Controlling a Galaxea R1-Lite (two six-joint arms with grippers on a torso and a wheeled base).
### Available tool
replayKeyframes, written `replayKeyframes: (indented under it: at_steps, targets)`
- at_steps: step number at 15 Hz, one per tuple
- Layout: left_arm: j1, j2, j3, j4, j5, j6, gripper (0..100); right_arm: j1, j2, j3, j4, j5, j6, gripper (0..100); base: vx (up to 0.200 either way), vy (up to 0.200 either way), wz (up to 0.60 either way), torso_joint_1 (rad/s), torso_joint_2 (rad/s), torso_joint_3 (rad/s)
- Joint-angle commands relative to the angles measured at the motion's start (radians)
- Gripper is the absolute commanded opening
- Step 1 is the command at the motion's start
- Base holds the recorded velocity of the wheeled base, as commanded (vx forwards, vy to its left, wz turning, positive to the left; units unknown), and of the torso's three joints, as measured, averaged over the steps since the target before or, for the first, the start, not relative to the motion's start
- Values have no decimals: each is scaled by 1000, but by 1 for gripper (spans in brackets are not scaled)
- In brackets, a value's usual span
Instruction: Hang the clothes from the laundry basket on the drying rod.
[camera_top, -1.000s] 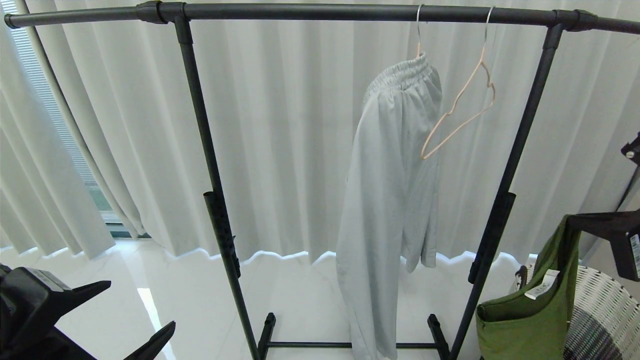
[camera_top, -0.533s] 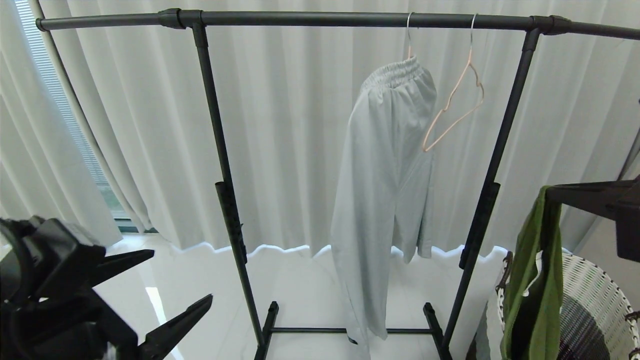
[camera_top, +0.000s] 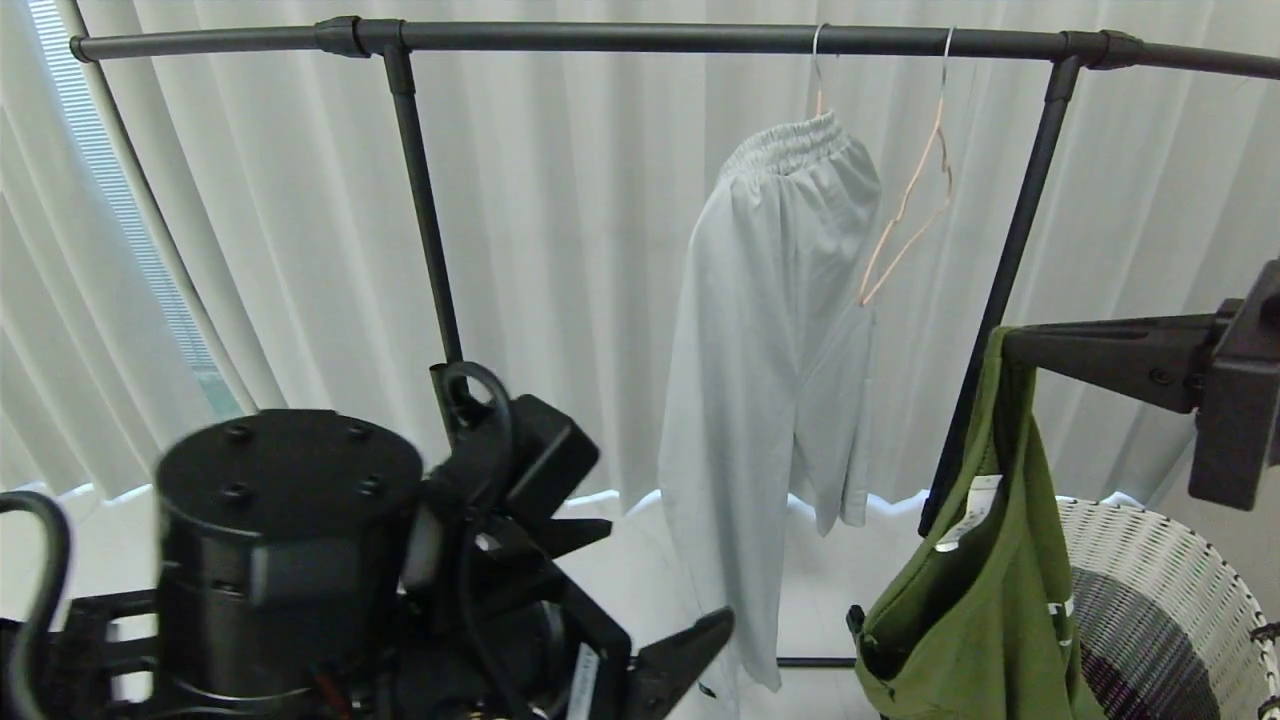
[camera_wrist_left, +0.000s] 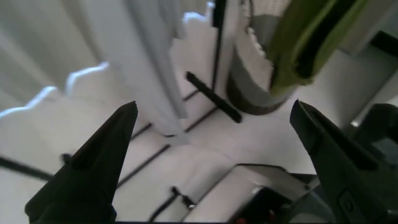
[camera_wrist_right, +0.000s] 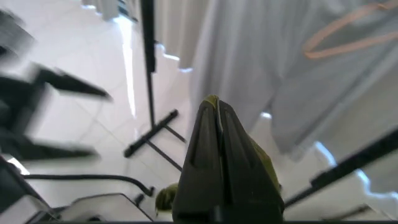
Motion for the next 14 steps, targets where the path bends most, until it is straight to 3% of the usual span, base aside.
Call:
replayKeyframes:
  at_steps: [1, 4, 8, 11, 14]
  targets:
    - [-86, 200, -84, -41, 0, -69, 100, 39, 54, 1, -32, 0, 11, 0, 0, 0, 0, 0, 0, 0]
    - [-100, 264, -144, -42, 0, -169, 100, 65, 102, -1, -90, 0, 19, 0, 0, 0, 0, 0, 0, 0]
    - [-96, 295, -135, -71, 3, -220, 100, 93, 114, 1, -97, 9, 48, 0, 0, 0, 0, 0, 0, 0]
    - [-71, 332, -128, -87, 9, -301, 100, 95, 110, 1, -97, 12, 51, 0, 0, 0, 0, 0, 0, 0]
    - [-59, 356, -96, -87, 9, -304, 100, 95, 108, 1, -97, 12, 56, 0, 0, 0, 0, 0, 0, 0]
